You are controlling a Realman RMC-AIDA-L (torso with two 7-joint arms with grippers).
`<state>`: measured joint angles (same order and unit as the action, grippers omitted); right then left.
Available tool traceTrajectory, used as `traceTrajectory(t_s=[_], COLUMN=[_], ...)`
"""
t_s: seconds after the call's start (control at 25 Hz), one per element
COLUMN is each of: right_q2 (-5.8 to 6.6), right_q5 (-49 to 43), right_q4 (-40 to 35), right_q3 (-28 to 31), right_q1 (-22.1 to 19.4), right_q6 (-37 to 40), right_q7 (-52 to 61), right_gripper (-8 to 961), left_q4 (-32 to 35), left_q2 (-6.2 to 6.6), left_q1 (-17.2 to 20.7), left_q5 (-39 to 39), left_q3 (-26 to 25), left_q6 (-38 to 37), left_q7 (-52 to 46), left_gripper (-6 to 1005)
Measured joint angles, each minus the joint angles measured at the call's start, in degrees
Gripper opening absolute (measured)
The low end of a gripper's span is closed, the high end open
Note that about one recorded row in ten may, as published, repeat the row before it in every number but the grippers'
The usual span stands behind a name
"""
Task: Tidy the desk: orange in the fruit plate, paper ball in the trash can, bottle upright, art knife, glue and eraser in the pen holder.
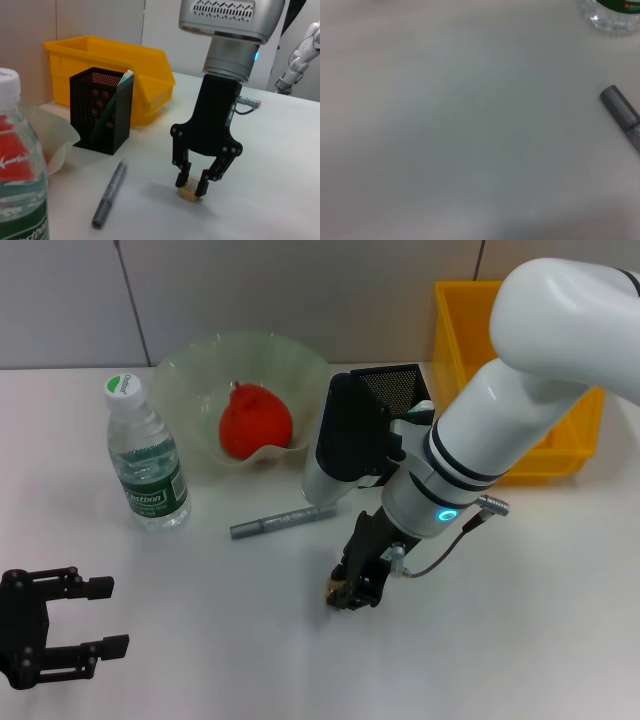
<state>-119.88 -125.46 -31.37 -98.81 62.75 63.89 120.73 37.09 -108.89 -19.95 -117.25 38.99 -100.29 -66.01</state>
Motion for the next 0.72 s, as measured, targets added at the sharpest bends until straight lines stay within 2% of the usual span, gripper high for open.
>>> traceTrajectory(t_s=[0.2,0.36,0.4,0.44,0.48,0.56,0.6,0.64,0.72], right_q2=[0.01,0.41,0.66,0.66,0.69,0.77,0.79,0.79,0.83], right_q5=[0.15,0.09,-0.83,-0.83,-1.74,-3.79,-7.03,-7.03,-10.46], right_q4=[-1.81,-7.91,-11.76,-11.76,-13.87,-18.33,-23.59,-23.59,-27.35], right_q3=[0.61,1.49,4.5,4.5,7.42,13.59,19.87,19.87,23.6], right_q1=[-0.62,-2.71,-3.75,-3.75,-4.29,-5.23,-6.07,-6.07,-6.48], right_q6=[0.44,2.89,5.13,5.13,6.8,9.91,12.47,12.47,13.36], right_q7=[0.61,3.19,5.12,5.12,6.11,7.99,11.41,11.41,14.78], right_gripper=[284,259,261,263,265,268,270,272,276], left_q4=[0.0,0.0,0.0,0.0,0.0,0.0,0.0,0.0,0.0], left_q2=[0.04,0.1,0.16,0.16,0.16,0.13,0.1,0.1,0.07], left_q1=[0.0,0.0,0.03,0.03,0.06,0.07,0.09,0.09,0.09], left_q5=[0.01,0.02,0.02,0.02,0.01,0.02,0.02,0.02,0.01], left_q3=[-0.14,-0.14,-0.14,-0.14,-0.14,-0.14,-0.14,-0.14,-0.14], left_q6=[0.0,0.01,0.01,0.01,0.01,0.01,0.01,0.01,0.01], left_q7=[0.03,0.03,0.01,0.01,0.01,0.01,0.01,0.01,0.0], left_gripper=[712,712,712,712,712,712,712,712,712])
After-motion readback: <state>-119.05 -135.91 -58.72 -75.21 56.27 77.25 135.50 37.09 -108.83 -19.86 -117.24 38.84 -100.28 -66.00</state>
